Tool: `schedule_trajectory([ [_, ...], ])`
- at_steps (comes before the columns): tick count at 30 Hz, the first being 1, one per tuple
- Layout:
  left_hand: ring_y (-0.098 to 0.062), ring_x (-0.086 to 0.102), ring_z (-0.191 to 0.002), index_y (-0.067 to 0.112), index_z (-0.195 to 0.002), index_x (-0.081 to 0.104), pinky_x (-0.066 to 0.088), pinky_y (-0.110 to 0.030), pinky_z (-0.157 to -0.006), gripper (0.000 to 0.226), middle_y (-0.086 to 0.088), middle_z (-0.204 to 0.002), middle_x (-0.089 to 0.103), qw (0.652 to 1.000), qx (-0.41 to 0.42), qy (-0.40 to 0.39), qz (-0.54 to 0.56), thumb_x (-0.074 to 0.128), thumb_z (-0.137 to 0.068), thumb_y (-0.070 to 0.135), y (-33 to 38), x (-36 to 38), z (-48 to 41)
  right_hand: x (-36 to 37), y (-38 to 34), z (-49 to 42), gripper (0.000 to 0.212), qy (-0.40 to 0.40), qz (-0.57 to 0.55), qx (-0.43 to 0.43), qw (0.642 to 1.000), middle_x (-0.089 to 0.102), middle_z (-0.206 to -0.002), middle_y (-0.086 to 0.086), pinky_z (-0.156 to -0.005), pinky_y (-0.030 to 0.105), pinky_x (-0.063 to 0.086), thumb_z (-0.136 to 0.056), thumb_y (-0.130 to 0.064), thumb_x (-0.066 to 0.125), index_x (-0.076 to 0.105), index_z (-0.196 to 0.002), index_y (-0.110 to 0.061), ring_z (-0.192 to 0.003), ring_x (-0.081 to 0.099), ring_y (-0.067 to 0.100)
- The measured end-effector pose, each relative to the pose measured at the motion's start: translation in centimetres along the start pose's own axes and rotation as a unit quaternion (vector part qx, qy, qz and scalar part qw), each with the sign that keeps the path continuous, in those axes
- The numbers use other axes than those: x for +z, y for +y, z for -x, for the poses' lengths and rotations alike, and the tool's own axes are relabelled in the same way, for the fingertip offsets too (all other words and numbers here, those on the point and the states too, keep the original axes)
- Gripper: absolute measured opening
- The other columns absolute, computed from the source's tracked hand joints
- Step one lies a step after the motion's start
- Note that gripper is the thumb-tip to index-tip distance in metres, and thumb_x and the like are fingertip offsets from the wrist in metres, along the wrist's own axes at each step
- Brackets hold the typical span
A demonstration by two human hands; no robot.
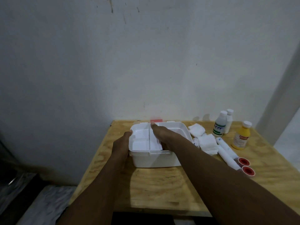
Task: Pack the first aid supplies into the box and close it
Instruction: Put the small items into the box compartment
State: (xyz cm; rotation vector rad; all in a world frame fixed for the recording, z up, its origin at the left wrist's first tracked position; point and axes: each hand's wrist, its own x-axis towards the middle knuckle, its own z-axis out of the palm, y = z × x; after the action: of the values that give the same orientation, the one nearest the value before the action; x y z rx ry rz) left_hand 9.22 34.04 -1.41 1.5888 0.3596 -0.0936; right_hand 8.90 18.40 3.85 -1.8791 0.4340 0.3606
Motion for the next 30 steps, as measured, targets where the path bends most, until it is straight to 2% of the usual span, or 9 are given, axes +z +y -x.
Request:
schedule_trajectory([
  [6, -0.03, 0.067, -0.094, 0.019, -0.095, 0.065, 0.054, -0.039, -0.078, 0.034, -0.01, -0.103, 0.072, 1.0, -0.001, -0.006, -0.021, 0.054, -0.094, 0.051, 0.2, -0.4, 0.0, -0.1, 0.1, 0.3, 0.07, 0.007, 0.024, -0.012, 1.0, 0.063, -0.115, 0.014, -0.081, 0.035, 0.048, -0.098, -0.061, 0.026, 0.051, -0.131, -0.006, -0.089, 0.059, 0.026],
  [9, -0.026, 0.067, -0.093, 0.017, -0.104, 0.069, 0.052, -0.033, -0.07, 0.039, -0.008, -0.104, 0.073, 1.0, 0.003, -0.016, -0.023, 0.056, -0.093, 0.052, 0.2, 0.0, 0.3, -1.1, 0.3, 0.5, 0.061, 0.162, 0.048, -0.119, 0.978, 0.068, -0.098, 0.013, -0.07, 0.035, 0.054, -0.094, -0.059, 0.035, 0.06, -0.106, -0.005, -0.08, 0.066, 0.029],
  [11, -0.025, 0.067, -0.094, 0.016, -0.108, 0.07, 0.051, -0.032, -0.069, 0.042, -0.007, -0.106, 0.073, 1.0, 0.001, -0.018, -0.019, 0.057, -0.092, 0.053, 0.2, 0.1, 0.4, -2.7, 0.3, 1.1, 0.046, 0.309, 0.042, -0.213, 0.926, 0.069, -0.092, 0.012, -0.074, 0.033, 0.049, -0.093, -0.048, 0.041, 0.063, -0.094, -0.007, -0.085, 0.065, 0.031],
  [14, -0.027, 0.067, -0.097, 0.017, -0.111, 0.071, 0.054, -0.035, -0.074, 0.046, -0.007, -0.107, 0.073, 1.0, -0.007, -0.016, -0.01, 0.057, -0.09, 0.055, 0.0, 0.2, 0.3, -6.6, 0.4, 2.1, 0.021, 0.407, 0.022, -0.245, 0.88, 0.06, -0.088, 0.005, -0.074, 0.032, 0.038, -0.095, -0.027, 0.046, 0.059, -0.096, -0.011, -0.082, 0.051, 0.024],
  [17, -0.028, 0.068, -0.099, 0.016, -0.113, 0.071, 0.056, -0.042, -0.088, 0.049, -0.008, -0.109, 0.074, 1.0, -0.01, -0.015, -0.003, 0.059, -0.088, 0.057, -0.2, 0.2, 0.1, -9.8, 2.4, 0.8, 0.021, 0.365, 0.098, -0.159, 0.912, 0.066, -0.092, 0.011, -0.078, 0.037, 0.052, -0.089, -0.02, 0.05, 0.062, -0.095, -0.004, -0.084, 0.061, 0.029],
  [19, -0.028, 0.068, -0.1, 0.017, -0.113, 0.071, 0.055, -0.045, -0.093, 0.05, -0.007, -0.109, 0.074, 1.0, -0.01, -0.018, 0.002, 0.06, -0.086, 0.058, -0.3, 0.2, 0.0, -10.5, 4.4, -0.2, 0.016, 0.315, 0.146, -0.1, 0.932, 0.069, -0.082, 0.017, -0.066, 0.039, 0.059, -0.084, -0.014, 0.051, 0.062, -0.08, -0.002, -0.07, 0.067, 0.032],
  [21, -0.028, 0.067, -0.1, 0.017, -0.113, 0.071, 0.055, -0.043, -0.091, 0.049, -0.006, -0.108, 0.074, 1.0, -0.01, -0.02, 0.003, 0.059, -0.087, 0.057, -0.3, 0.3, 0.0, -10.6, 5.5, -0.7, 0.018, 0.288, 0.17, -0.077, 0.939, 0.066, -0.071, 0.015, -0.051, 0.033, 0.053, -0.082, -0.013, 0.05, 0.058, -0.069, -0.004, -0.057, 0.064, 0.029],
  [24, -0.027, 0.068, -0.1, 0.018, -0.112, 0.071, 0.054, -0.04, -0.086, 0.05, -0.006, -0.108, 0.074, 1.0, -0.013, -0.017, 0.005, 0.06, -0.086, 0.058, -0.3, 0.3, -0.1, -10.8, 5.2, -1.1, 0.018, 0.287, 0.182, -0.088, 0.937, 0.064, -0.072, 0.015, -0.058, 0.039, 0.06, -0.082, -0.016, 0.051, 0.06, -0.077, -0.001, -0.061, 0.065, 0.032],
  [30, -0.028, 0.068, -0.101, 0.02, -0.114, 0.071, 0.055, -0.045, -0.094, 0.071, -0.006, -0.11, 0.074, 0.999, -0.027, -0.027, 0.009, 0.063, -0.066, 0.07, -0.5, 0.0, 0.0, -11.8, 5.0, -1.4, 0.016, 0.214, 0.217, -0.02, 0.952, 0.068, -0.067, 0.013, -0.036, 0.023, 0.044, -0.079, -0.017, 0.065, 0.061, -0.08, -0.002, -0.042, 0.062, 0.022],
])
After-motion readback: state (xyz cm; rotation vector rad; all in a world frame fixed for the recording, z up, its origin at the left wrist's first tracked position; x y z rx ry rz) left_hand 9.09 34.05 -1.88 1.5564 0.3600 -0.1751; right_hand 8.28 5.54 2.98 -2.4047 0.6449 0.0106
